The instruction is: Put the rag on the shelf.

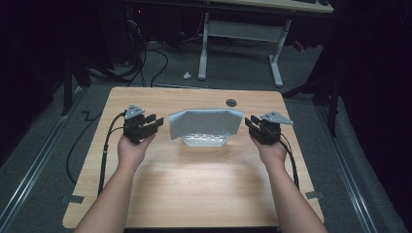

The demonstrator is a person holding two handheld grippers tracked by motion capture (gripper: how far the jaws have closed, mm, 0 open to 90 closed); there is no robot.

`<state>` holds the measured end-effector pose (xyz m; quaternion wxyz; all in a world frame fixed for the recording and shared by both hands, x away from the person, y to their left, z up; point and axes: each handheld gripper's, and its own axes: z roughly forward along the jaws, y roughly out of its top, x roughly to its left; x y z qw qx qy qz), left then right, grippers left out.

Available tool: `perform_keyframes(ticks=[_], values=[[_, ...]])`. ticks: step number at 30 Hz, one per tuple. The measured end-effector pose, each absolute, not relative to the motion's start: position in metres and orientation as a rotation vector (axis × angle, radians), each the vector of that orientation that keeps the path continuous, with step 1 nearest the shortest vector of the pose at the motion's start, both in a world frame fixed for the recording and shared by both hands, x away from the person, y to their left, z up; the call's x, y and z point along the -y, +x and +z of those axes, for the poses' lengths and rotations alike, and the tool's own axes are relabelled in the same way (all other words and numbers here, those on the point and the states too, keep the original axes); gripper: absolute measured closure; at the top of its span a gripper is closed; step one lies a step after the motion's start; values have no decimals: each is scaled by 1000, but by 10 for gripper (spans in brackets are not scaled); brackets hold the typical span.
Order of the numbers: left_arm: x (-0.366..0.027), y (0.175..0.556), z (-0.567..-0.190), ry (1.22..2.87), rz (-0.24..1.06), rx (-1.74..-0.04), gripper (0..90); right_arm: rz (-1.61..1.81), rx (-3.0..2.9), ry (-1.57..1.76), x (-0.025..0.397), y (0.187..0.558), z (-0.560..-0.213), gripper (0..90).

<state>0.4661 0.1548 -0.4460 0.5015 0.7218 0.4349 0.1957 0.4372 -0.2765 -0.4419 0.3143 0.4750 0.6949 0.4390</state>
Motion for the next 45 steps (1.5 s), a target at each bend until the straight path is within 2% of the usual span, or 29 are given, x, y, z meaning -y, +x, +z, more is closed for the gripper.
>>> perform_keyframes(ticks=[12,20,25,33,41,45], values=[[-182,433,-443,1762,550,-1035,567,1159,-1838,1177,280,412,-435,664],[-197,396,-441,1776,575,-1003,521,1131,-1867,1129,279,385,-432,544],[-197,369,-445,1788,553,-986,491,1132,-1897,1070,276,361,-432,509],[-167,328,-465,1863,531,-923,444,1149,-1965,1036,261,324,-445,450],[-111,298,-501,1983,391,-842,410,1087,-2058,1041,231,295,-475,382],[-97,284,-518,2071,298,-829,414,1042,-2064,1072,223,280,-504,395]])
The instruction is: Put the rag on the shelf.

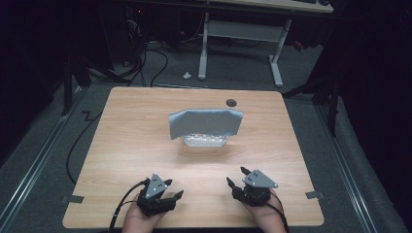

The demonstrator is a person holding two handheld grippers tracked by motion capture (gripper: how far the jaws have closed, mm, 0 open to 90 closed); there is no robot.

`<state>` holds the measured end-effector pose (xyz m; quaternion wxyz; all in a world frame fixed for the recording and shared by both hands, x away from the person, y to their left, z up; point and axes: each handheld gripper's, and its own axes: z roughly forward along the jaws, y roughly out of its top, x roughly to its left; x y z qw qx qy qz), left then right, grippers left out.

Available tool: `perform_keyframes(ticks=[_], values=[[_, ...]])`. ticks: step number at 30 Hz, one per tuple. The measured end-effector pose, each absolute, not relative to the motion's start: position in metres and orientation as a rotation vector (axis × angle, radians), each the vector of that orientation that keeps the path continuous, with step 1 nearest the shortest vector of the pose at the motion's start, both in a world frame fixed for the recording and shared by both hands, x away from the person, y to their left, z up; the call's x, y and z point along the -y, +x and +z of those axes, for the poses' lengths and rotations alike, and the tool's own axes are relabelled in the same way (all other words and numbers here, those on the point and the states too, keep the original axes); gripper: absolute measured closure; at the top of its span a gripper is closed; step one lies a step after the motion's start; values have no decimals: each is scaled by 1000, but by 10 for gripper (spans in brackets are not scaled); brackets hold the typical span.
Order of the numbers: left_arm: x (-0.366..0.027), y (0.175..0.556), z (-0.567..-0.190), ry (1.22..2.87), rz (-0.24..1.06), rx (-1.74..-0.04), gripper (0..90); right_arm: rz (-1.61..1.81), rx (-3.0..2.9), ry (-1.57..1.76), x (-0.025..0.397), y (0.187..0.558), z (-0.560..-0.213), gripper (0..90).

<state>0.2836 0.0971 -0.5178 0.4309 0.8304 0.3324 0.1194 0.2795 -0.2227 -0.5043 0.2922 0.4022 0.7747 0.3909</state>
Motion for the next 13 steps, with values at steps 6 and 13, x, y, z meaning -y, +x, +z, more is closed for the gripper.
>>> perform_keyframes(ticks=[6,13], values=[[-84,282,-522,2100,271,-798,394,981,-2147,1057,220,275,-520,397],[-84,284,-527,2111,264,-812,391,964,-2186,1061,219,279,-525,394]])
